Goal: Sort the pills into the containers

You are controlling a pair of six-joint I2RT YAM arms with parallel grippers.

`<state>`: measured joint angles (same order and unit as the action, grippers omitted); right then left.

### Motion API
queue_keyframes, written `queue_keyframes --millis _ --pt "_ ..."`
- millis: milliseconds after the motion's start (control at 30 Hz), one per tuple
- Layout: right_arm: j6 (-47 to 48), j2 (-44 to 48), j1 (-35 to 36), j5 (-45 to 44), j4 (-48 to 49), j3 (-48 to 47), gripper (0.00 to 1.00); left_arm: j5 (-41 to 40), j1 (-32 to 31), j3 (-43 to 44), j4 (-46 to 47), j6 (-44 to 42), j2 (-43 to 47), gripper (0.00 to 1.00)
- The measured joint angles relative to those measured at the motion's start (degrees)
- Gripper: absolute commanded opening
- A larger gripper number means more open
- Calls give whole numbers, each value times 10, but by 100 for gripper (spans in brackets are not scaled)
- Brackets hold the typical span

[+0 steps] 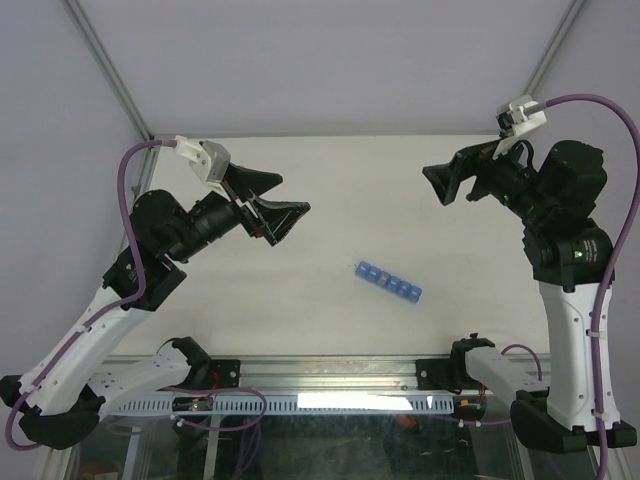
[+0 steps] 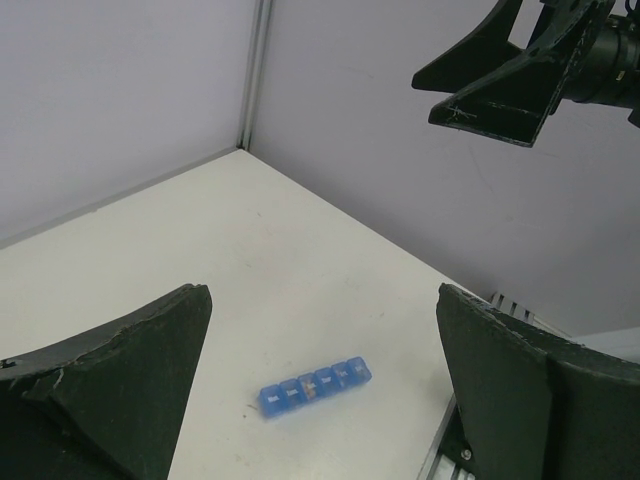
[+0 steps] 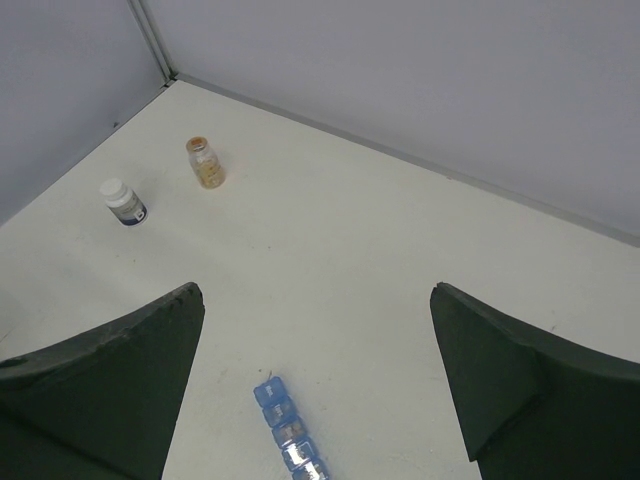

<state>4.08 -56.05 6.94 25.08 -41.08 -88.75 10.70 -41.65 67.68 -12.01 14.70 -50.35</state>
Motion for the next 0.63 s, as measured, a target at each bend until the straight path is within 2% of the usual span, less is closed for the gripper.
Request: queue_keyframes --millis 633 --pt "1 -1 0 -19 0 -3 99 0 0 0 0 -10 -3 99"
